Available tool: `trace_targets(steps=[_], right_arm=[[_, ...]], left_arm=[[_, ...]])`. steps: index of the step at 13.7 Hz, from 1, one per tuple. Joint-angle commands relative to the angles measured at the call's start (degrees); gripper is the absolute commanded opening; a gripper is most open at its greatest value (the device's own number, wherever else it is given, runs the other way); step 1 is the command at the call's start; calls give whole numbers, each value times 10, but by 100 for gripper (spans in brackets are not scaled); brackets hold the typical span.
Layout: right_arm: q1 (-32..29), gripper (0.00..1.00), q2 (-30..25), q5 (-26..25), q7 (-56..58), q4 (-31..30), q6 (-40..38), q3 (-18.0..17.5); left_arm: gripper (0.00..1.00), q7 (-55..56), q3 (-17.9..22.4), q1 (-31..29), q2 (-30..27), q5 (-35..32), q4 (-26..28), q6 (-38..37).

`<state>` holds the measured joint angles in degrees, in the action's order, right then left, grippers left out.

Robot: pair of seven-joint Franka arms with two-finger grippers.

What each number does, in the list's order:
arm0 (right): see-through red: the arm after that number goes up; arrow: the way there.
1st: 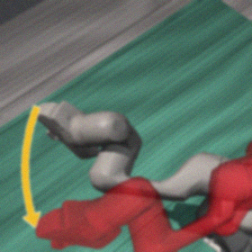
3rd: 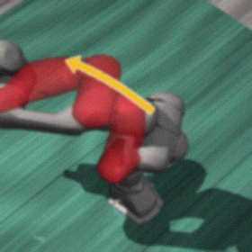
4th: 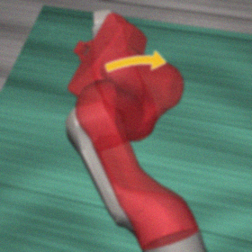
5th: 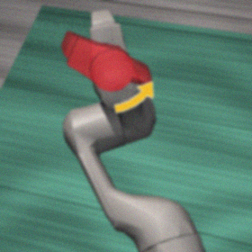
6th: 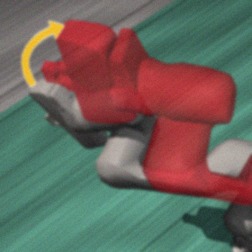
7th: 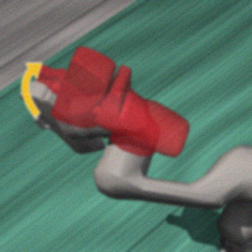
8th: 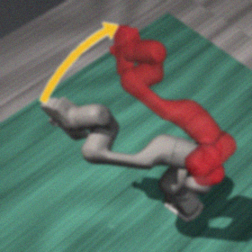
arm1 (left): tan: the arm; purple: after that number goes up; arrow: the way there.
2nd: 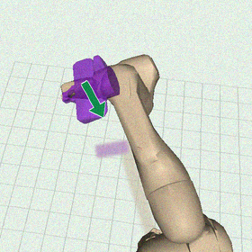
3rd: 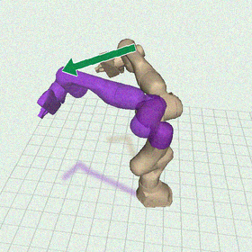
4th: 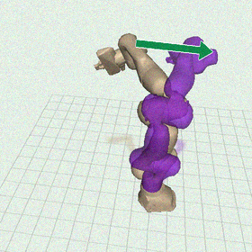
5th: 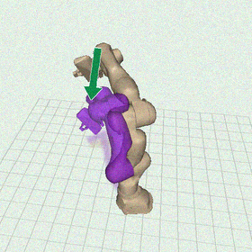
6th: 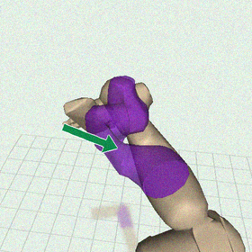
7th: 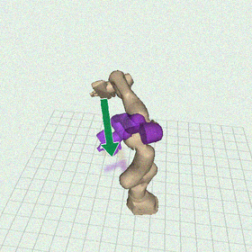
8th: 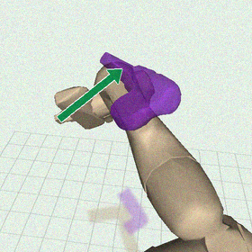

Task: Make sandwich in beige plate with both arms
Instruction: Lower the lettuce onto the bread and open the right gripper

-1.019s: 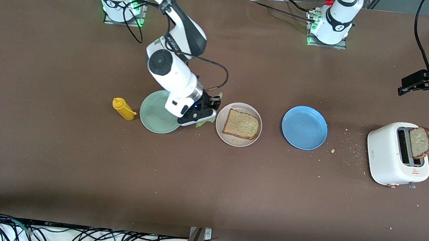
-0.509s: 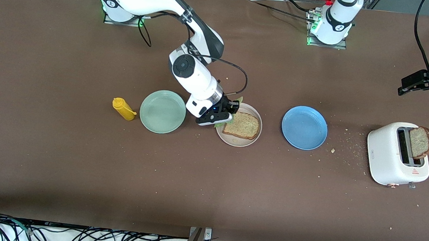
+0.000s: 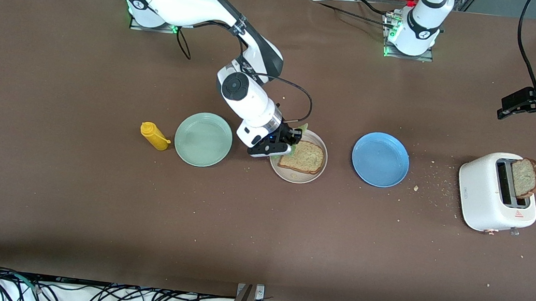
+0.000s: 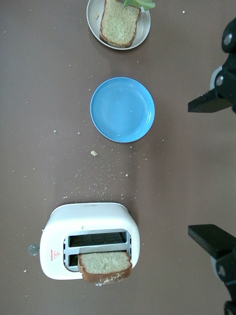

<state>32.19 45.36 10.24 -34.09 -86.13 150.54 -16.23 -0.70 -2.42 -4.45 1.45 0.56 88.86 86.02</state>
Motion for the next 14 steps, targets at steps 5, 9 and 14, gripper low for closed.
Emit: trace_targets(steps=[5,9,14], right_arm=[[7,0,-12,7,-61,9,-80,2],[9,0,-8,9,-92,12,-80,2],[12,0,7,4,-86,21,-73,2]], left_arm=[[100,3,-1,-4,7,10,-15,-2],[100,3,-1,-4,7,10,-15,-2],[100,0,-2,-2,7,7,-15,-2]])
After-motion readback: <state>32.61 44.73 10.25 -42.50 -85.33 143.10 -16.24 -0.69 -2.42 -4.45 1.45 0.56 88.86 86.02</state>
